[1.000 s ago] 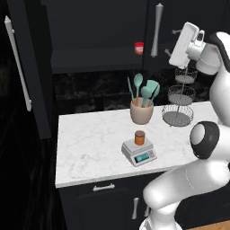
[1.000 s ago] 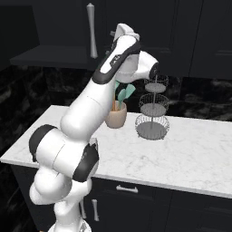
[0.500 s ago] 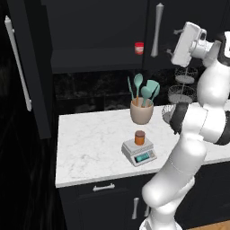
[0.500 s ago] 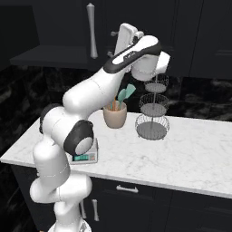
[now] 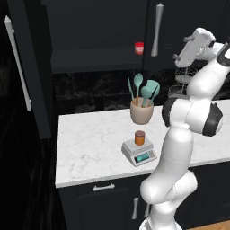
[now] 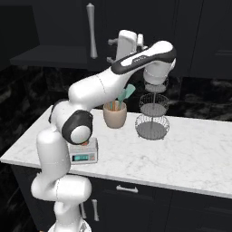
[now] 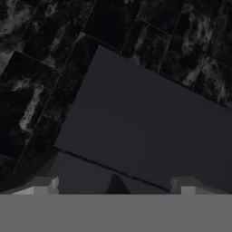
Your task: Pick the jam and place it on the digital scale for weighing, and close the cabinet.
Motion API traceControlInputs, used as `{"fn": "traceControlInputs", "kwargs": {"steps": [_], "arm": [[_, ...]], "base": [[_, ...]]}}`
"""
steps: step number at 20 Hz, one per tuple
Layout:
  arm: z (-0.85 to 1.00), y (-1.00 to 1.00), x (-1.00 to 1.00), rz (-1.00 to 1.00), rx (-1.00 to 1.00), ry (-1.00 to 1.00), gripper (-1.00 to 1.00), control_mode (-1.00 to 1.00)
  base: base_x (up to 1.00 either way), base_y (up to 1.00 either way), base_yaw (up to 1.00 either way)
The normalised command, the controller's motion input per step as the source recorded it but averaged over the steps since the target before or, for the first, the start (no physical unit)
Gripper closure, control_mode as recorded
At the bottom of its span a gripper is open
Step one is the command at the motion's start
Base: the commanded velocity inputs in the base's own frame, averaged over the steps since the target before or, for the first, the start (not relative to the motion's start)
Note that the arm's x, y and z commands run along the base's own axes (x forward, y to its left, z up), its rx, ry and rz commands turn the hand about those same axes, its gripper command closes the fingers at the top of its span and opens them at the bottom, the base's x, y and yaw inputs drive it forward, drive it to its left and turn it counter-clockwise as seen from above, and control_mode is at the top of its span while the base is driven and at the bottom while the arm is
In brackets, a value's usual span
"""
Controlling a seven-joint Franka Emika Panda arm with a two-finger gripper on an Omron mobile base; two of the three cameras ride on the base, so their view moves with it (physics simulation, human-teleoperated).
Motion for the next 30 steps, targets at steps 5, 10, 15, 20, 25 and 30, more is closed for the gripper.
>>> {"fn": "traceControlInputs", "kwargs": {"steps": [5, 10, 15, 20, 25, 30], "arm": [[-0.65, 0.60, -1.00, -0.29, 0.16, -0.42, -1.00, -1.00], [-0.15, -0.01, -1.00, -0.51, 0.09, -0.12, -1.00, -1.00], [-0.25, 0.01, -0.89, -0.78, 0.00, 0.00, -1.00, -1.00], [0.00, 0.00, -0.99, -0.64, 0.09, 0.00, -1.00, -1.00], [0.28, 0.04, -1.00, -0.36, 0.18, -0.02, -1.00, -1.00], [0.44, 0.34, -1.00, -0.01, 0.12, -0.03, -1.00, -1.00]], "base": [[0.00, 0.00, 0.00], [0.00, 0.00, 0.00], [0.00, 0.00, 0.00], [0.00, 0.00, 0.00], [0.00, 0.00, 0.00], [0.00, 0.00, 0.00]]}}
